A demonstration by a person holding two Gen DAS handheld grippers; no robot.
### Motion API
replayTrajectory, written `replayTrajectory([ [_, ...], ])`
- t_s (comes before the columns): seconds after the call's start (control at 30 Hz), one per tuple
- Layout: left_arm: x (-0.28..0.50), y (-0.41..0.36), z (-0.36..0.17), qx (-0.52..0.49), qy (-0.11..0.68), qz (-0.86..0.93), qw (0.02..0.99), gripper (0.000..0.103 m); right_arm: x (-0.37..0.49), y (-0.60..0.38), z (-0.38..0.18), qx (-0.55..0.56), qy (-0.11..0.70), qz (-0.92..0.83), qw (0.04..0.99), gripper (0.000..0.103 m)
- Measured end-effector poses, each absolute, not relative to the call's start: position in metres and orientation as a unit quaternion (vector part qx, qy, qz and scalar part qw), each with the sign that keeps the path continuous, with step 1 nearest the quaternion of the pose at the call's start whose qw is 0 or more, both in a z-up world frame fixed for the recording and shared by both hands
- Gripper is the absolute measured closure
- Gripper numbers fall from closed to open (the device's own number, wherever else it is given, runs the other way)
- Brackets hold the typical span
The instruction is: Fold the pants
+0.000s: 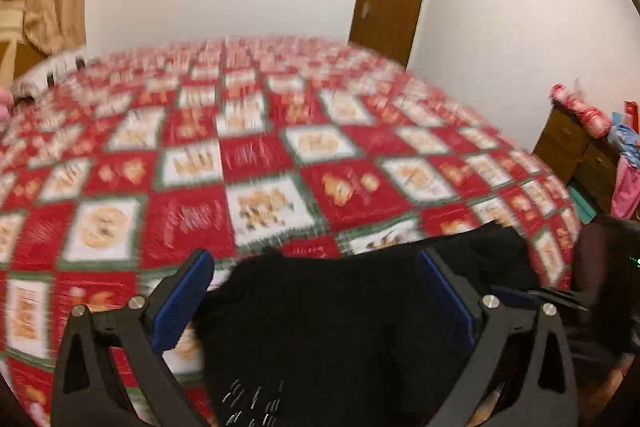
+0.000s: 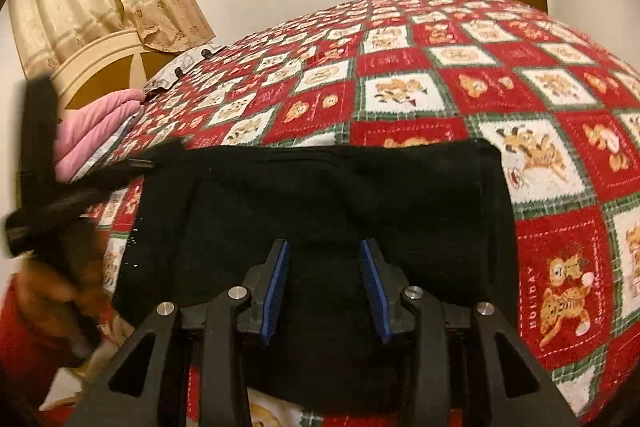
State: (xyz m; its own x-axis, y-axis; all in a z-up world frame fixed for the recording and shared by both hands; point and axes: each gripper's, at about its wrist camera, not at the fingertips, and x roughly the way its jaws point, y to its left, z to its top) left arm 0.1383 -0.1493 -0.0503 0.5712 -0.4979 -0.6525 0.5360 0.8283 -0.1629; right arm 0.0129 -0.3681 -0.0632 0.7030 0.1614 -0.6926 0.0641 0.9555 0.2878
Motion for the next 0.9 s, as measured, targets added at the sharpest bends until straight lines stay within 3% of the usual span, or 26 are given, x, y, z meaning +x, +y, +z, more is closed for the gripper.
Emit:
replayTrajectory([
  [0.17, 0.166, -0.152, -0.081, -0.004, 0.419, -0.270, 0.867, 0.000, 0.014, -0.365, -0.066, 0.140, 0.367, 0.031, 0.919, 0.062],
  [0.3, 0.163, -0.151, -0.079, 0.004, 0.415, -0.269, 0.869, 0.000, 0.011, -0.352, -0.067, 0.104, 0.360, 0.039, 0.926, 0.044],
  [0.43, 0.150, -0.151, -0.067, 0.032, 0.412, -0.246, 0.877, 0.000, 0.008, -0.339, -0.066, 0.065, 0.360, 0.029, 0.930, 0.037],
  [0.67, 0.131, -0.127, -0.045, 0.071, 0.391, -0.191, 0.898, 0.000, -0.020, -0.379, -0.032, 0.136, 0.286, -0.018, 0.948, 0.034],
  [0.9, 0.119, -0.115, -0.055, 0.055, 0.411, -0.193, 0.889, 0.000, -0.023, -0.429, -0.053, 0.231, 0.332, -0.073, 0.912, 0.030],
])
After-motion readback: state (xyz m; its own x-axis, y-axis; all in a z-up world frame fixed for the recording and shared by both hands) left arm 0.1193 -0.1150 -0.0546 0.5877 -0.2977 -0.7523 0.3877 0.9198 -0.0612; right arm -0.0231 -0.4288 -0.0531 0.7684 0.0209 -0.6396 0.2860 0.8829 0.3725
